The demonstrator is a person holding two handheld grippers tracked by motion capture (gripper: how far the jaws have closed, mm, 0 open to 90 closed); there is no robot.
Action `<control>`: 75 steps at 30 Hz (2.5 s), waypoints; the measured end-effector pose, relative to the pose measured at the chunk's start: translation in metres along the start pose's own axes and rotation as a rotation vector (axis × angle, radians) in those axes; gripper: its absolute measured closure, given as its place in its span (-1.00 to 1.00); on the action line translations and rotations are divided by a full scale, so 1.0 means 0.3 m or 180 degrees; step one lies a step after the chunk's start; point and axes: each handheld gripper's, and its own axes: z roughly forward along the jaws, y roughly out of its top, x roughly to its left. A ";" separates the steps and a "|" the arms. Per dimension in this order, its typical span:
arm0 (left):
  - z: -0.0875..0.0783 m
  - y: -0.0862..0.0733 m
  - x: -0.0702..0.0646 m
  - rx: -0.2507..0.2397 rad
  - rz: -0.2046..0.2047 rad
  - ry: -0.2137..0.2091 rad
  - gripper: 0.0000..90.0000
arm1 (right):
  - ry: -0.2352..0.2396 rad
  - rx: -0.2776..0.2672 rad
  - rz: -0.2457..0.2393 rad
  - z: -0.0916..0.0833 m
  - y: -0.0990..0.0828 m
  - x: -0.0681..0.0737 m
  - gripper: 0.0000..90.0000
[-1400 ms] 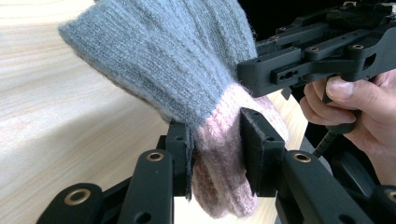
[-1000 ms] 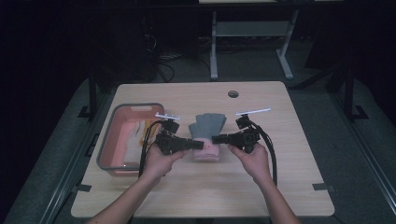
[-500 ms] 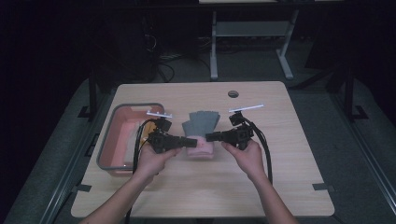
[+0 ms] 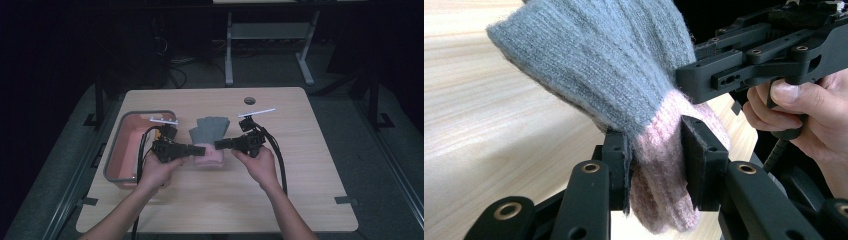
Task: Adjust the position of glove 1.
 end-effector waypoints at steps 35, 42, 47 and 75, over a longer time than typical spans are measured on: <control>-0.209 0.027 0.067 -0.0183 0.0007 0.0155 0.49 | 0.0164 0.0072 -0.0191 0.131 0.149 0.126 0.64; -0.239 0.028 0.082 -0.0190 0.0018 0.0206 0.49 | 0.0181 0.0096 -0.0238 0.158 0.171 0.140 0.64; -0.261 0.028 0.092 -0.0214 -0.0007 0.0224 0.49 | 0.0198 0.0107 -0.0250 0.177 0.187 0.154 0.64; -0.412 -0.010 0.186 -0.0277 -0.0128 0.0370 0.50 | 0.0356 0.0238 -0.0373 0.342 0.257 0.235 0.64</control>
